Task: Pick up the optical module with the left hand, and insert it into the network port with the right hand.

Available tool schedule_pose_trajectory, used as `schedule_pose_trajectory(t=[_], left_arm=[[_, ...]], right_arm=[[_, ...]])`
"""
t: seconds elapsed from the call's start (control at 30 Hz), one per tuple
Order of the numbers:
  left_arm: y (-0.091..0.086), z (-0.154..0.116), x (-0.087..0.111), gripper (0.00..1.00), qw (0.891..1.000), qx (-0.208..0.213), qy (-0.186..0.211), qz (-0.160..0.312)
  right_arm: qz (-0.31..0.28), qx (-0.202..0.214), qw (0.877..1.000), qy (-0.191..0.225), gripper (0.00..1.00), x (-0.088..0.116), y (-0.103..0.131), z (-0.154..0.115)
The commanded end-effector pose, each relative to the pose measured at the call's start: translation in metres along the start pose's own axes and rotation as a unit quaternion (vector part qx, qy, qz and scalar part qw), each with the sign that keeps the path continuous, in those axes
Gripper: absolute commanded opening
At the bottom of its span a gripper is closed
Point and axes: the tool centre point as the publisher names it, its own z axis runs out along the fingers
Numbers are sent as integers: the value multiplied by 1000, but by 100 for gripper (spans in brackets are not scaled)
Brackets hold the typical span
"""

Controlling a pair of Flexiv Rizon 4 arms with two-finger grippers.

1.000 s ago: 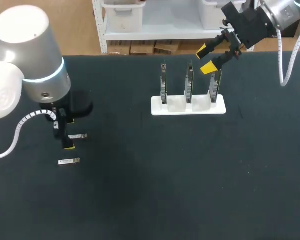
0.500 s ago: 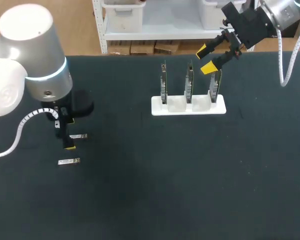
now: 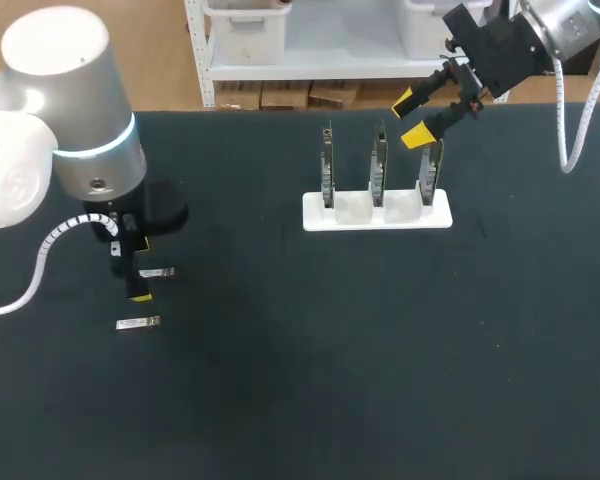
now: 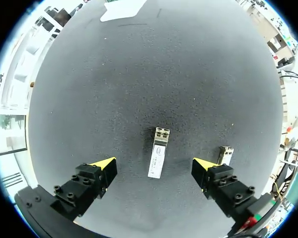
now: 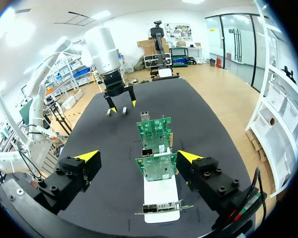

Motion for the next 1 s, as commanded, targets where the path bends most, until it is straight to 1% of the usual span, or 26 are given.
schedule_pose_trajectory(t=[0.03,0.57,0.6,0.63,0.67,0.7,0.77,1.0], left_arm=[[5,1,-1,100,1000,10,1,2],[8,2,-1,100,1000,13,0,1],[8,2,-1,86,1000,13,-1,2],[8,2,-1,61,1000,13,-1,2],[9,2,-2,49,1000,13,-1,2],[9,2,-2,35,1000,13,-1,2],[10,2,-1,0,1000,12,-1,2],[12,1,-2,0,1000,7,-5,10]], right_arm=[[0,-1,1000,0,100,0,-1,0],[0,-1,1000,0,100,0,-1,0],[0,-1,1000,0,100,0,-1,0],[0,-1,1000,0,100,0,-1,0],[0,-1,1000,0,100,0,-1,0],[0,-1,1000,0,100,0,-1,0],[0,-1,1000,0,100,0,-1,0],[0,-1,1000,0,100,0,-1,0]])
